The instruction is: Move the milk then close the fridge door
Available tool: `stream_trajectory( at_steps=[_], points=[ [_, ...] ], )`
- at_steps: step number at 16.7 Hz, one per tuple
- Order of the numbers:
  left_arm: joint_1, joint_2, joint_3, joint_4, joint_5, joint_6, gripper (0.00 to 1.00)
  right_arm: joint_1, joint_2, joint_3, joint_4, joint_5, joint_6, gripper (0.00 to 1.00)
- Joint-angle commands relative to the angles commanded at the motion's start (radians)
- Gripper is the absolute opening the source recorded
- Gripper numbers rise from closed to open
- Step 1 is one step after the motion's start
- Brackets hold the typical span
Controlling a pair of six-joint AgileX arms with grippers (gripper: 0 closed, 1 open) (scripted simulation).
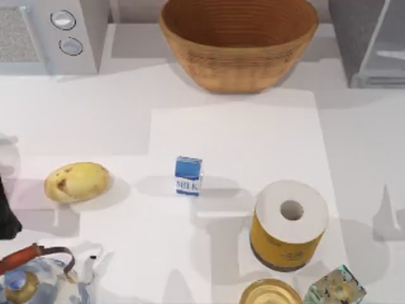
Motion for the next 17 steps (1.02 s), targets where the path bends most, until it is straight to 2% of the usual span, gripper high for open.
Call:
stream_trajectory(
  at_steps=[3,6,17],
  points=[
    [0.0,0.0,0.0,0.0,0.0,0.0,1.0,0.013,0.011,0.0,0.011,0.013,0.0,1.0],
    [0.0,0.0,0.0,0.0,0.0,0.0,1.0,0.109,0.093,0.003,0.09,0.109,0.002,1.0],
    [0.0,0.0,0.0,0.0,0.0,0.0,1.0,0.746,0.62,0.019,0.589,0.749,0.015,1.0]
  ],
)
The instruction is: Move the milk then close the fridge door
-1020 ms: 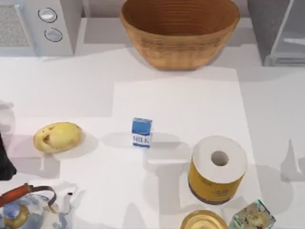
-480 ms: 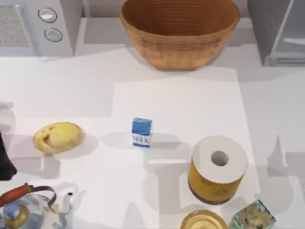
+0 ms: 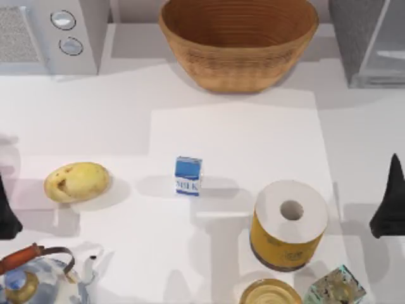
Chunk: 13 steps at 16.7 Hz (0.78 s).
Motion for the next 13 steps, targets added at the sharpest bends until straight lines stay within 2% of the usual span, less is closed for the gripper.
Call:
stream_trajectory(
  at_steps=[5,13],
  points=[
    [0.0,0.0,0.0,0.0,0.0,0.0,1.0,0.166,0.137,0.004,0.13,0.167,0.003,1.0],
    [0.0,0.0,0.0,0.0,0.0,0.0,1.0,0.2,0.178,0.033,0.138,0.192,0.026,1.0]
  ],
)
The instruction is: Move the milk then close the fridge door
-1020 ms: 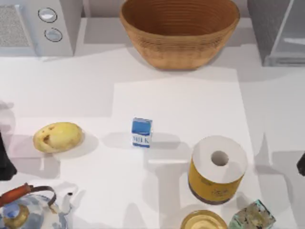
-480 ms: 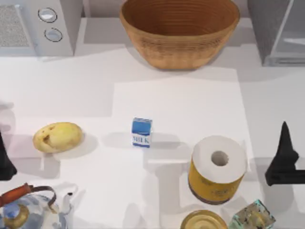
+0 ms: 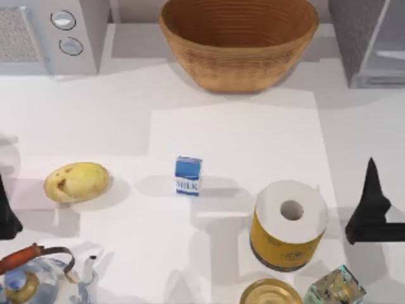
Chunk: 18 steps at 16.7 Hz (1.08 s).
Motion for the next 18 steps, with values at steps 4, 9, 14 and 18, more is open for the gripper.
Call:
stream_trajectory(
  at_steps=[4,9,14,18],
  points=[
    [0.0,0.0,0.0,0.0,0.0,0.0,1.0,0.109,0.188,0.166,-0.003,0.077,0.107,1.0],
    [0.0,0.0,0.0,0.0,0.0,0.0,1.0,0.253,0.648,0.499,-0.019,0.215,0.28,1.0],
    [0.0,0.0,0.0,0.0,0.0,0.0,1.0,0.316,1.183,0.859,-0.049,0.332,0.414,1.0],
    [0.0,0.0,0.0,0.0,0.0,0.0,1.0,0.289,1.461,1.071,-0.077,0.395,0.471,1.0]
  ],
)
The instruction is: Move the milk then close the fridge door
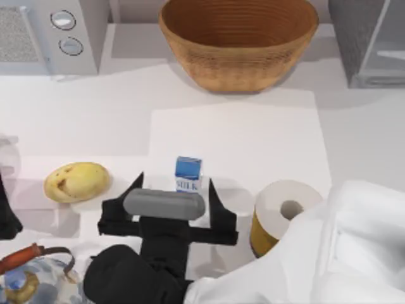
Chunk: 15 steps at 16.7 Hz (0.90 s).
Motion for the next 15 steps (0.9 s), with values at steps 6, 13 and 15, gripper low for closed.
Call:
stream_trajectory(
  at_steps=[6,13,15],
  points=[
    [0.0,0.0,0.0,0.0,0.0,0.0,1.0,-0.051,0.111,0.08,-0.019,0.033,0.017,1.0],
    [0.0,0.0,0.0,0.0,0.0,0.0,1.0,-0.106,0.148,0.135,0.064,-0.024,-0.081,1.0],
    [0.0,0.0,0.0,0.0,0.0,0.0,1.0,-0.136,0.164,0.151,0.116,-0.047,-0.133,1.0]
  ],
)
